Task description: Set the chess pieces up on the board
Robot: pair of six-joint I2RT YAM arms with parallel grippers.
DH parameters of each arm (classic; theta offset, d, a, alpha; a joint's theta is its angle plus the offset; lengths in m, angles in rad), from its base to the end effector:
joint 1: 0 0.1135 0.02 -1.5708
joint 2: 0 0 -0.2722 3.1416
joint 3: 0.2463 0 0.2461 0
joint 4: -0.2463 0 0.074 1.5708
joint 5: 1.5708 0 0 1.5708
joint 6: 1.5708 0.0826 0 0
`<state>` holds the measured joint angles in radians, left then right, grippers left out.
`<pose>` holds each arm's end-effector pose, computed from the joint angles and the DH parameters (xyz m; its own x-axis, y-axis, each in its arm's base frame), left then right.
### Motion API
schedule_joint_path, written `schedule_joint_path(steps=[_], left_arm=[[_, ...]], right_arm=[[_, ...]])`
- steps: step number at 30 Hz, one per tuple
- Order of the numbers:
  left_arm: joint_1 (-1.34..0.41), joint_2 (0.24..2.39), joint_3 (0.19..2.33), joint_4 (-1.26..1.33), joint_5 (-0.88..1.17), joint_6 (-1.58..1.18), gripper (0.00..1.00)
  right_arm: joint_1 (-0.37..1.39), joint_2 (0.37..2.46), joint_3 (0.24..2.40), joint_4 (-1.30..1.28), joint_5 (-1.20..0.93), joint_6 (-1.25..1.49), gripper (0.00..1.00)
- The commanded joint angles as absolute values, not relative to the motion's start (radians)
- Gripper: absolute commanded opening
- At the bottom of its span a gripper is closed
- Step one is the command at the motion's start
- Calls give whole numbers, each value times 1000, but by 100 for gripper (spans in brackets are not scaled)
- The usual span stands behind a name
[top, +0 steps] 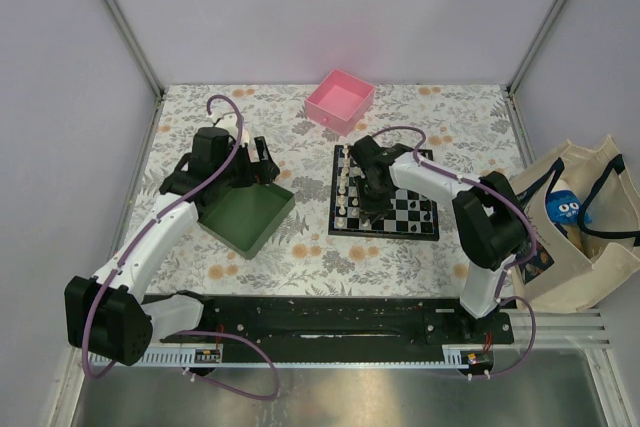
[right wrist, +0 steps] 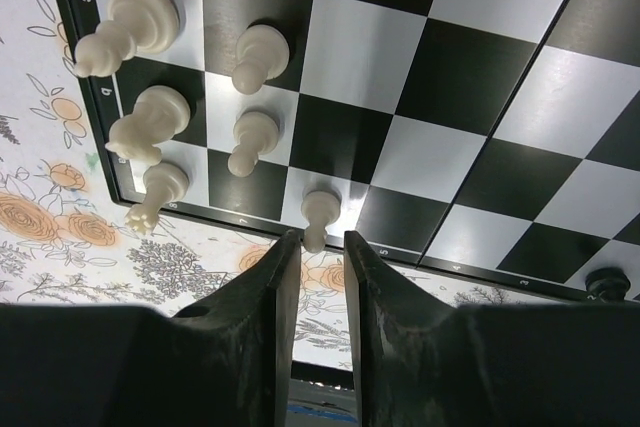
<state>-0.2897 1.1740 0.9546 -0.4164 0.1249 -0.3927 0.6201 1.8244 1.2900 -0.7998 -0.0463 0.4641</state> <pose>0.2714 -0.0916 0.2786 -0.6710 -0.1962 -0.7150 0.1328 0.9169 -0.3762 0.2915 0.2129 0.1549 -0.9713 -0.1441 -0.1895 -0.1728 0.9742 0.1451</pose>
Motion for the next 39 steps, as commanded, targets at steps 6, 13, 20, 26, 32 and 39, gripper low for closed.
schedule_joint_path(steps=[6, 13, 20, 26, 32, 39], left_arm=[[-291, 1172, 954, -374, 137, -397, 99], [-293, 1177, 957, -376, 135, -396, 99], [-291, 1181, 957, -374, 140, -397, 99], [-291, 1178, 956, -374, 138, -397, 99], [-291, 1177, 956, -376, 135, -397, 99], [-293, 1174, 954, -376, 135, -397, 99]], right_arm=[[629, 1855, 1322, -776, -64, 462, 28], [629, 1844, 1328, -778, -81, 457, 16], [638, 1829, 1328, -770, -97, 471, 15], [647, 1835, 1335, -765, -110, 474, 15], [658, 1844, 1354, -762, -115, 477, 15], [664, 1868, 1377, -772, -110, 479, 15]])
